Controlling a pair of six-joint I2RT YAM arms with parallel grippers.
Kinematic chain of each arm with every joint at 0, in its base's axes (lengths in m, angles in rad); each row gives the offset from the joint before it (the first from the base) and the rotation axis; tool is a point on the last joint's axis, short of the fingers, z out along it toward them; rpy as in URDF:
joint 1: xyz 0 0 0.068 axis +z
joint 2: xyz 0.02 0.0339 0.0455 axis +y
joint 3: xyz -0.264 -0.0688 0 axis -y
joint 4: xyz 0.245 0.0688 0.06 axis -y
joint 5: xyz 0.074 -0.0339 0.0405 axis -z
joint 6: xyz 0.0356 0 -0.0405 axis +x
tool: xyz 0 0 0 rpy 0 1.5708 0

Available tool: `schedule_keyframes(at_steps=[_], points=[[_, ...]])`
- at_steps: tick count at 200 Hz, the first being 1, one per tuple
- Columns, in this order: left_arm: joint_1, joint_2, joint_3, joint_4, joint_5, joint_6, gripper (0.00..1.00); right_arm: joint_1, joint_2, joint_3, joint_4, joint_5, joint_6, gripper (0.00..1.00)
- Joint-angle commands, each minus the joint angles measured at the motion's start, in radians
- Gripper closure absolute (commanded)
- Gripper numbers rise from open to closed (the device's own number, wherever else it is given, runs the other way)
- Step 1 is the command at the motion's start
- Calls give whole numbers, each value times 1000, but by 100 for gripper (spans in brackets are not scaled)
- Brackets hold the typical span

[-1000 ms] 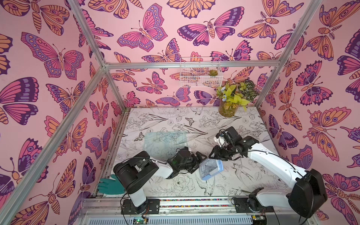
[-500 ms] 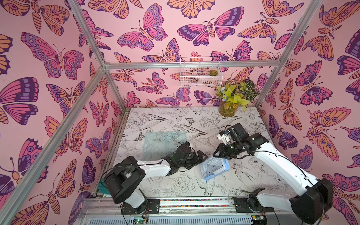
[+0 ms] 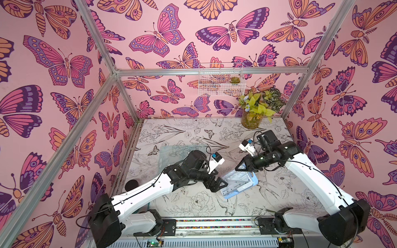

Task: Open the ruler set and take out the ruler
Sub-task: Pick up the ruler set box at the center of the board.

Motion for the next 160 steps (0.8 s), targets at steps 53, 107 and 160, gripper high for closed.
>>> schedule_keyframes(at_steps=[53, 107, 160], points=[[23, -75, 18, -168, 302, 260, 2, 143, -80, -19, 16, -98, -56, 77], [27, 13, 9, -108, 374, 219, 5, 166, -122, -31, 97, -145, -25, 76], [28, 90, 23, -18, 494, 117, 24, 171, -91, -19, 115, -131, -40, 74]])
